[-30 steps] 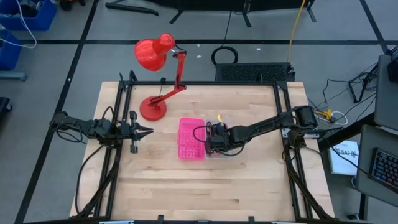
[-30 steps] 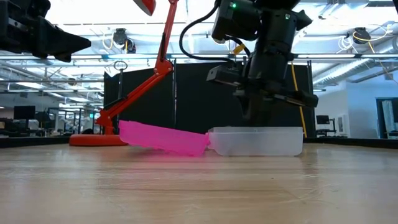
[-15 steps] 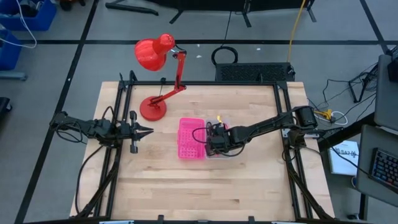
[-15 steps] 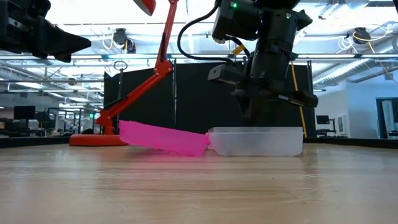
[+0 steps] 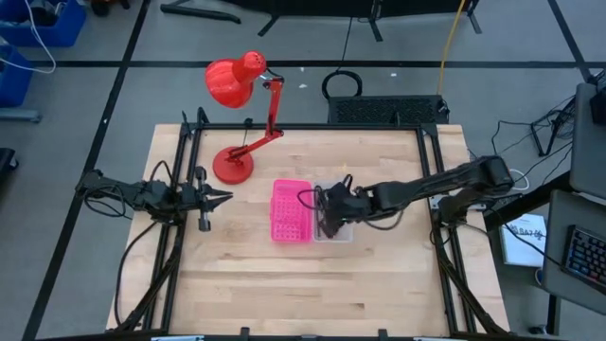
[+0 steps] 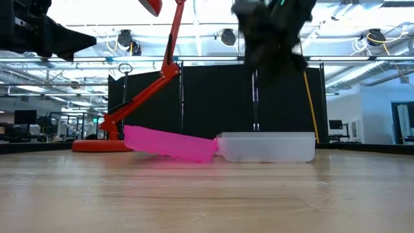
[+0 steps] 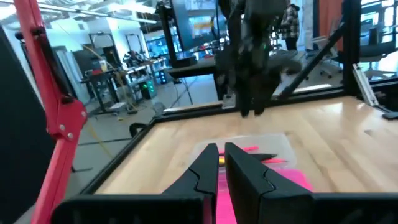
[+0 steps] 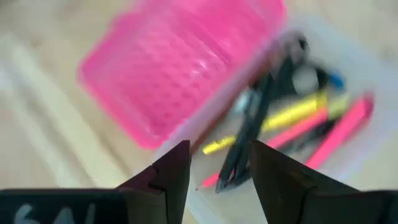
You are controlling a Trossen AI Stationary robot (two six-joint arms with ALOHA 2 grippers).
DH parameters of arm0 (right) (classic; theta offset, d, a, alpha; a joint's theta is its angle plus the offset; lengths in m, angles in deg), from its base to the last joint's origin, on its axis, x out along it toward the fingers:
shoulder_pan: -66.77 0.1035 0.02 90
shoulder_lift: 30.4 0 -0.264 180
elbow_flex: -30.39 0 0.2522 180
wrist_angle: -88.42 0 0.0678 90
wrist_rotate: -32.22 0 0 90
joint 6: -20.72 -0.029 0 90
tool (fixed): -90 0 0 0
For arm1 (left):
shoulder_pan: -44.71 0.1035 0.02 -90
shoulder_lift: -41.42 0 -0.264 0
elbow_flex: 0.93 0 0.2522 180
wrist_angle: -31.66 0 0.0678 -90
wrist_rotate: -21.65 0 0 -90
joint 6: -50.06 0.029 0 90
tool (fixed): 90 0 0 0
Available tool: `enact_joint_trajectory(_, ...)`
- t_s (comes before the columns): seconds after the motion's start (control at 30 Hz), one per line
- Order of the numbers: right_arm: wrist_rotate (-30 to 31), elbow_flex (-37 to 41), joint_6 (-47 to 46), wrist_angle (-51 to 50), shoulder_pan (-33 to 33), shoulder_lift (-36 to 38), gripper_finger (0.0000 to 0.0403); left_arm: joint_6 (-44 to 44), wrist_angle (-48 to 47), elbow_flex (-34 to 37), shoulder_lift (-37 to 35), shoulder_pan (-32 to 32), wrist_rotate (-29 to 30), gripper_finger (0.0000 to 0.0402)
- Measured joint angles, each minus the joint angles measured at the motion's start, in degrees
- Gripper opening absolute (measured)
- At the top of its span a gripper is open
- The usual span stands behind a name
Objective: Pick & place school supplies into a supply box
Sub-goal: Return to Home Position
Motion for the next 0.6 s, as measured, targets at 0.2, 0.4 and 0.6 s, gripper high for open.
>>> enact_joint_trajectory(0.2,9.66,0.00,23.35,1.02,5.39,7.62,0.0147,-0.12,0.05,-2.82,-0.04,-0.16,-3.09,0.0037)
enact_joint_trajectory(0.4,25.95,-0.07,37.87,2.88,10.46,15.29,0.0082,3.94,2.22,-4.02,0.00,-0.85,-5.06,0.0019)
enact_joint_trajectory(0.6,26.52,5.23,55.25,15.36,11.30,22.08,0.0009,12.18,4.94,-4.04,0.55,-0.81,-5.04,0.0009)
